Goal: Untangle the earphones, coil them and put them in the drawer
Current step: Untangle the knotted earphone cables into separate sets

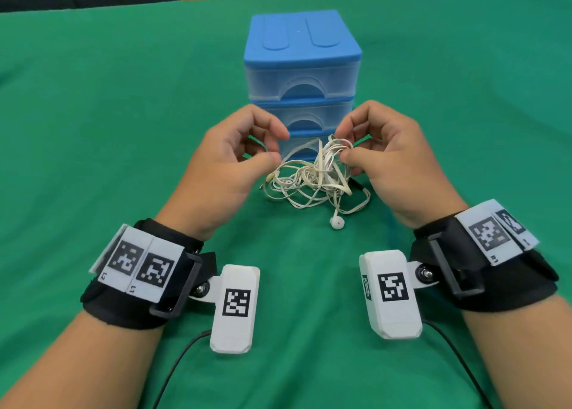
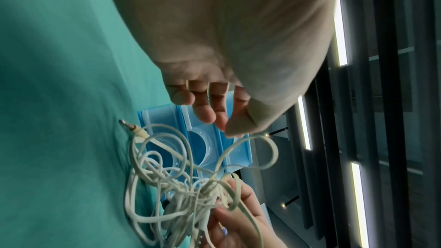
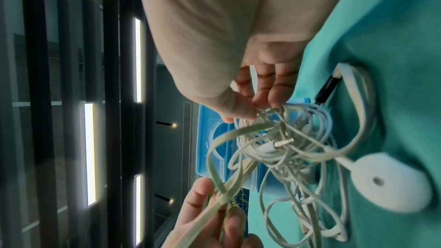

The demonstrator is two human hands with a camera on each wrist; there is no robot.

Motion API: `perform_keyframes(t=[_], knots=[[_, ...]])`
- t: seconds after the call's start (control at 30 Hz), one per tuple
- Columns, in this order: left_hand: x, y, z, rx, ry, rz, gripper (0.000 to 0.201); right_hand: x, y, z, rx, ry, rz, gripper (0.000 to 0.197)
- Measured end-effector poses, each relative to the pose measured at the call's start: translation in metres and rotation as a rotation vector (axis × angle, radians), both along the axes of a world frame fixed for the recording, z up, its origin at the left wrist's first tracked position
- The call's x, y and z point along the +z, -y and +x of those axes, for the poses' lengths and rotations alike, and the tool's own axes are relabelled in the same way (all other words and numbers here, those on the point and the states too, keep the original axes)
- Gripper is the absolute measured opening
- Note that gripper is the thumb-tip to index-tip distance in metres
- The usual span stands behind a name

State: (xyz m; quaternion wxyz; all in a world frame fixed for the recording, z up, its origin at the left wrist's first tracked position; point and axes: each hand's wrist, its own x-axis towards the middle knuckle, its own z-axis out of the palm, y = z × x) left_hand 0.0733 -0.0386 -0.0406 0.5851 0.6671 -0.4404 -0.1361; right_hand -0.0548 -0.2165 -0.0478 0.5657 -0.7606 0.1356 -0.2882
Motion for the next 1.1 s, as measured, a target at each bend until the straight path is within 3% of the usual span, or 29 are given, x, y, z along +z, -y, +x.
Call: perform_keyframes(t=[0.17,0.23,0.3,0.37,0.47,0.63,0.87,1.1], knots=[[0.001,0.0,-0.002,-0.003,-0.044,0.123,0.007,0.0,0.0,0.0,-0.002,0.016,0.018,0.028],[0.003,-0.001,-0.003,-0.051,-0.133,0.232,0.019,0.0,-0.001,0.0,0.0,0.025,0.026,0.027],[0.003,0.0,-0.006,-0.143,-0.225,0.31,0.045,0.0,-0.002,0.001,0.011,0.025,0.023,0.027],[0.004,0.002,-0.009,-0.17,-0.299,0.271,0.059,0.0,-0.004,0.001,0.032,0.023,0.023,0.025],[0.005,0.003,-0.01,-0.15,-0.323,0.19,0.048,-0.001,-0.004,0.002,0.051,0.019,0.018,0.023],[0.002,0.005,-0.013,-0.06,-0.214,0.186,0.024,0.002,-0.006,0.0,0.06,0.017,0.002,0.019],[0.0,0.008,-0.011,0.132,-0.191,0.045,0.014,0.004,-0.007,-0.001,0.094,-0.037,-0.071,0.025],[0.001,0.009,-0.014,0.013,-0.219,-0.035,0.01,0.005,-0.007,-0.003,0.137,-0.093,-0.19,0.033]])
